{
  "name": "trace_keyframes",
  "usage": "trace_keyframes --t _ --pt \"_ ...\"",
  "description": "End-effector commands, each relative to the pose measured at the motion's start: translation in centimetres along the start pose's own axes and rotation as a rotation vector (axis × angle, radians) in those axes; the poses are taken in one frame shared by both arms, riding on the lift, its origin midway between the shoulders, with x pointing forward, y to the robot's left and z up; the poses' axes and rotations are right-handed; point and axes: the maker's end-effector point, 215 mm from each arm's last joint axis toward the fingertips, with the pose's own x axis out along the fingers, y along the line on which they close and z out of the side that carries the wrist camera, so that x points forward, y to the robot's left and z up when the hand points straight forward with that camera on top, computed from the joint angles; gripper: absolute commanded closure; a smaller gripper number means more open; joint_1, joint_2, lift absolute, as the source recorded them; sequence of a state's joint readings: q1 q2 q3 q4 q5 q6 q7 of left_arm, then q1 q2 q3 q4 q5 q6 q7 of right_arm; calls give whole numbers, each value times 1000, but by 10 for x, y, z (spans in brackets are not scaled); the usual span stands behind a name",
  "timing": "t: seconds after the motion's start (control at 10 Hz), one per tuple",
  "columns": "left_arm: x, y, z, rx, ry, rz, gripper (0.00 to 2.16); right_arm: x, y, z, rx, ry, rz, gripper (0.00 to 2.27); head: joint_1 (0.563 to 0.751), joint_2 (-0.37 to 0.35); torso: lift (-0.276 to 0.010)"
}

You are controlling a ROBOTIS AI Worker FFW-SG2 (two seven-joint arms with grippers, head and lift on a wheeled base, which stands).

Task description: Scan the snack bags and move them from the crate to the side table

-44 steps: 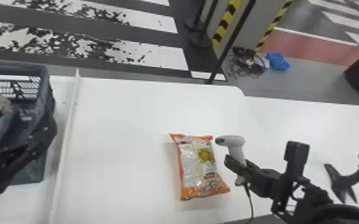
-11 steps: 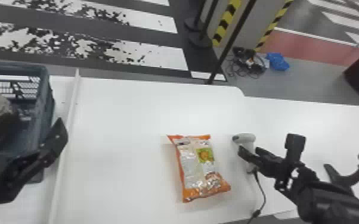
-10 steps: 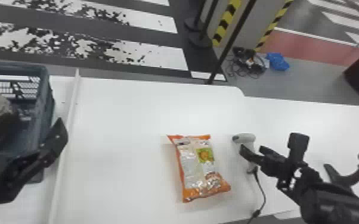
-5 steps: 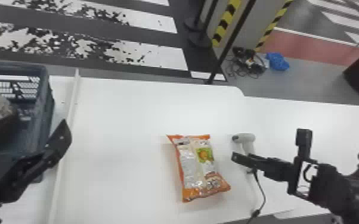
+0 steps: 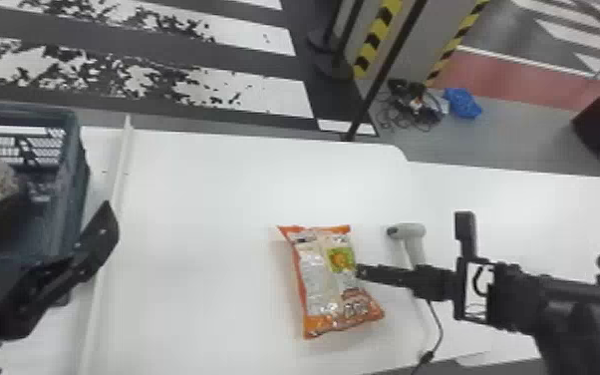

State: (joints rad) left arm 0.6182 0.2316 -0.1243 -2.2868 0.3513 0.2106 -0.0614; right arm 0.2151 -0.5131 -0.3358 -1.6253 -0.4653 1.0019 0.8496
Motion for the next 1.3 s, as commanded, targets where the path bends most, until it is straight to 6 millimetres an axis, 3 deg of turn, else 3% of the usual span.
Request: trace_keyframes --t 0.0,0.4,0.5,0.6,0.7,0.8,1.0,1.2 --pt "0 0 -1 0 3 -2 100 10 -1 0 -3 7 20 56 695 -330 -87" --pt "0 0 -3 -2 9 0 100 38 12 -16 -8 60 69 80 695 -304 -87" --pt "0 1 -5 -2 11 1 100 47 16 -22 -8 76 71 184 695 -292 -87" --pt "0 0 -4 -2 10 1 100 52 14 -26 -19 96 54 569 695 -279 -87" --pt "-1 0 -5 -3 10 1 100 53 8 -30 -7 111 26 1959 695 -270 -87" --pt "-1 0 -5 -5 11 1 100 52 6 -28 -13 101 27 2138 695 -270 -87" --pt "-1 0 -5 -6 10 3 100 43 9 -21 -12 60 33 2142 695 -275 -87" --pt "-2 1 -7 -7 14 4 100 24 26 -8 -10 40 49 2142 695 -283 -87"
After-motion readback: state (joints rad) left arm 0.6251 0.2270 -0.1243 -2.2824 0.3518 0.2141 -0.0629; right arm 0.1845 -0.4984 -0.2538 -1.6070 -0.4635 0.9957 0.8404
